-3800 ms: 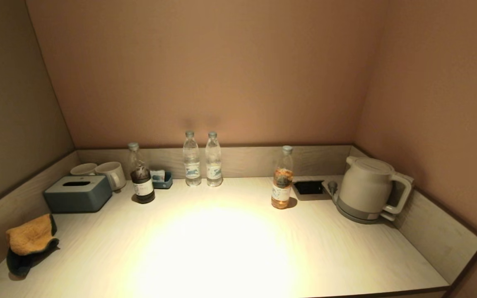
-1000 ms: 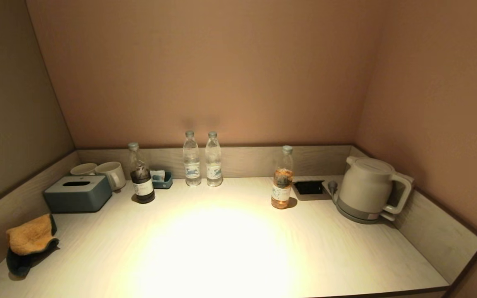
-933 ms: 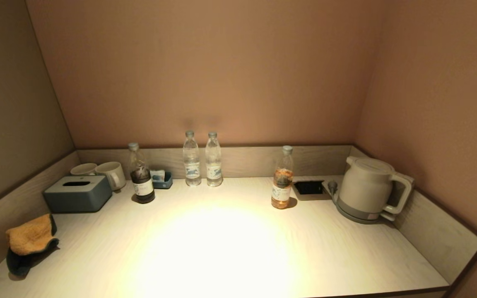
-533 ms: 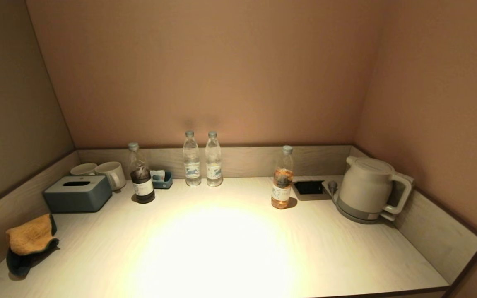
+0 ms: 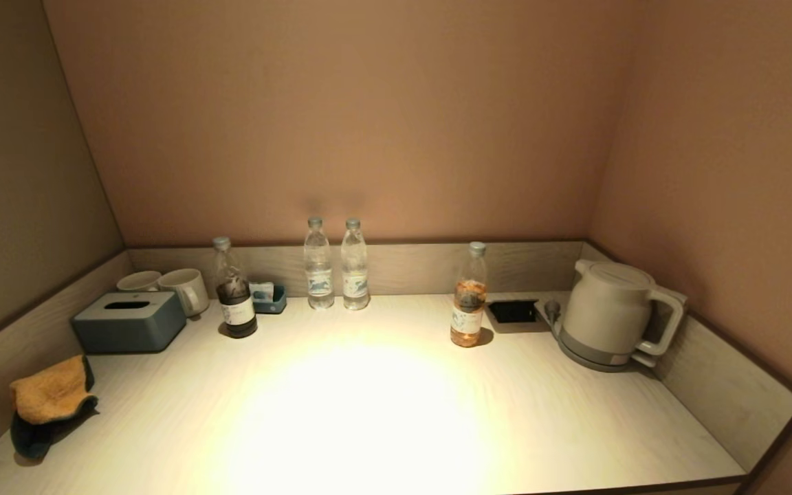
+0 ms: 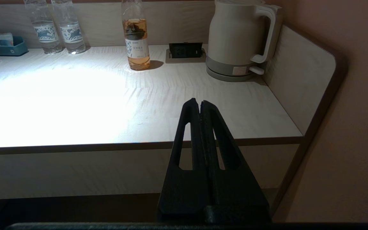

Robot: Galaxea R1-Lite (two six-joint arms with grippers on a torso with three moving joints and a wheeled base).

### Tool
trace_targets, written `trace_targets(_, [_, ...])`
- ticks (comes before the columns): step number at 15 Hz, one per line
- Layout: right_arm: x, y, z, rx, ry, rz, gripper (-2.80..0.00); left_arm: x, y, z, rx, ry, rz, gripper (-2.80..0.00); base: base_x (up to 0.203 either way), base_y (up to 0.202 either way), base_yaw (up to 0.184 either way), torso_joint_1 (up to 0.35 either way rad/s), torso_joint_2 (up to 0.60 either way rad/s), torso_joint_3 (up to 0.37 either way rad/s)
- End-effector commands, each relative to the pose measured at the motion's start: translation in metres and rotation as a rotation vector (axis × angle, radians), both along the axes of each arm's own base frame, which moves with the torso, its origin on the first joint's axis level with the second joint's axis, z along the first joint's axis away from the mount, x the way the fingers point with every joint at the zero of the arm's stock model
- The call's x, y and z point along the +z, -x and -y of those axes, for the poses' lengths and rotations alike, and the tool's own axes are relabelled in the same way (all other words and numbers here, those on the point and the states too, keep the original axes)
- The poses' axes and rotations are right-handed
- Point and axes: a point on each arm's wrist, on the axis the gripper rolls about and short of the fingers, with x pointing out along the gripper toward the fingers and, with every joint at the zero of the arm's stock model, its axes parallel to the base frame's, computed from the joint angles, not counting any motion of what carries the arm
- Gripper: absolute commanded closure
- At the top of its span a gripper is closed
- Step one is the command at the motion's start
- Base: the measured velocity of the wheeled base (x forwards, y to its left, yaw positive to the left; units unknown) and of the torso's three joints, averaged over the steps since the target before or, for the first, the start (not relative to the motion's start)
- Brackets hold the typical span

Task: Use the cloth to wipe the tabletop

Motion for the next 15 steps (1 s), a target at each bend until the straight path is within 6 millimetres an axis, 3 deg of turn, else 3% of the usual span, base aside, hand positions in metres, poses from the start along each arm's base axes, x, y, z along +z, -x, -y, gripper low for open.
trace_targets(1, [0.0001, 0.0000, 0.0000, 0.001, 0.000, 0.001, 0.00, 0.0000, 0.0000, 0.0000, 0.001, 0.001, 0.000, 0.00, 0.000, 0.000, 0.000, 0.000, 0.00, 0.000])
trace_targets(15, [0.0001, 0.0000, 0.0000, 0.002, -0.002, 0.001, 0.00, 0.0000, 0.0000, 0.0000, -0.001, 0.001, 0.000, 0.00, 0.000, 0.000, 0.000, 0.000, 0.00, 0.000])
